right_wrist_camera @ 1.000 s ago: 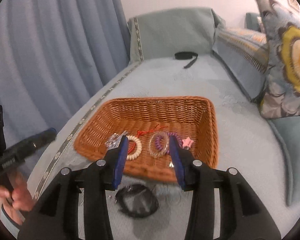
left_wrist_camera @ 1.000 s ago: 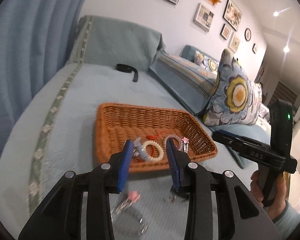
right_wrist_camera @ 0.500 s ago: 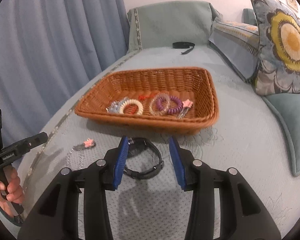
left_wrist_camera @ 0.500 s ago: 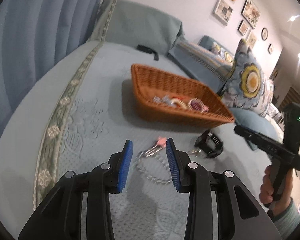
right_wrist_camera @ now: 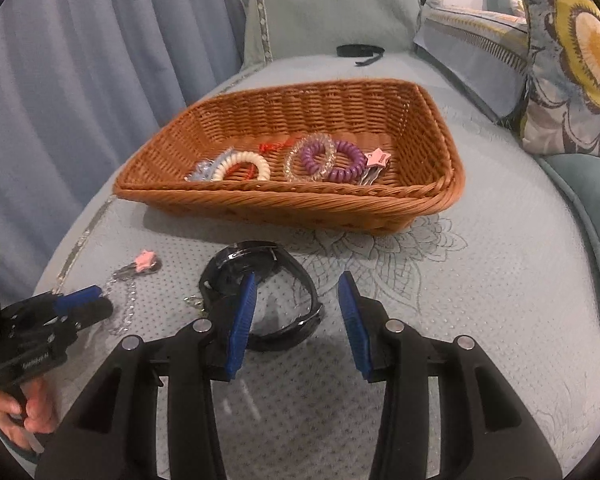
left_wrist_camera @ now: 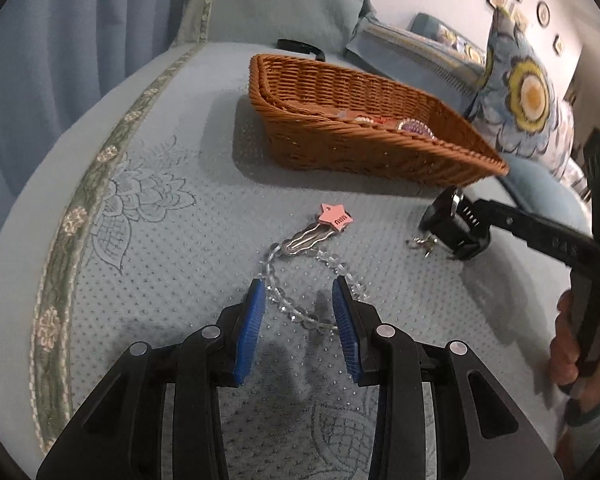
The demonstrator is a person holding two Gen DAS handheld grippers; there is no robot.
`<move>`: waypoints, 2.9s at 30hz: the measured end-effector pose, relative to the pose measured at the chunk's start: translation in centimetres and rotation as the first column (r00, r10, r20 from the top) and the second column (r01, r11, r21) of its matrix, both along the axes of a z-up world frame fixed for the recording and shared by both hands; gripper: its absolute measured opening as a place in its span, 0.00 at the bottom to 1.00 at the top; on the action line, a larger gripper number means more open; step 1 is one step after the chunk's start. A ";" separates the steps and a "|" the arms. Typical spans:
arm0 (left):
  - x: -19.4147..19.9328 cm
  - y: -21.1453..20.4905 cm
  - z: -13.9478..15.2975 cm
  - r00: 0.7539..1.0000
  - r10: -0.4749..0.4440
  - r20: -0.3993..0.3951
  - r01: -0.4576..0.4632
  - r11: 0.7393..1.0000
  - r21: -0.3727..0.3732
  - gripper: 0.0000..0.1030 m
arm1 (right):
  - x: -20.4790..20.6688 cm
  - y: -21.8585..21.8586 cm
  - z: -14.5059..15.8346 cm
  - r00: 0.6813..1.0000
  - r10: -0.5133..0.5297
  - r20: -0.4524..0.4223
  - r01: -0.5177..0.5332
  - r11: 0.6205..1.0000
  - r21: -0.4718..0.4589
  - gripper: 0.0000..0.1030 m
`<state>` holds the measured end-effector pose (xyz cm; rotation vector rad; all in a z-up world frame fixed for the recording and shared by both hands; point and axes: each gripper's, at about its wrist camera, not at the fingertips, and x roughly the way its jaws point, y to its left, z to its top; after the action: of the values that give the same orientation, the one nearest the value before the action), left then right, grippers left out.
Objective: Organize jewelry
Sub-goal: 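Grasp the black watch with the right tool while the left tool grasps the clear bead bracelet, then lift the watch and bead bracelet into the basket and open both tools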
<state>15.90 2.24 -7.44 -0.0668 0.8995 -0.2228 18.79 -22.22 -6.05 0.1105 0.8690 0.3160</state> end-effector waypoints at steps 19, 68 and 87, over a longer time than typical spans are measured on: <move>-0.1 -0.4 0.0 1.000 0.023 -0.003 -0.021 0.978 0.210 0.22 | 1.7 2.0 -1.8 0.997 0.030 -0.070 -0.037 0.994 -0.107 0.23; 8.1 -7.3 14.1 0.931 -0.146 0.335 0.183 0.980 -0.081 0.06 | 7.4 -3.2 10.6 0.974 -0.088 0.208 0.073 0.994 0.077 0.13; 15.2 -5.8 5.7 0.988 -0.045 0.150 0.062 0.991 -0.116 0.09 | 13.9 -2.1 3.3 0.992 -0.124 0.007 0.124 0.992 0.023 0.16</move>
<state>31.06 -3.58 -1.78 -0.1365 0.7409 -0.3281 32.65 -24.33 -2.78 0.1838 0.8467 0.2100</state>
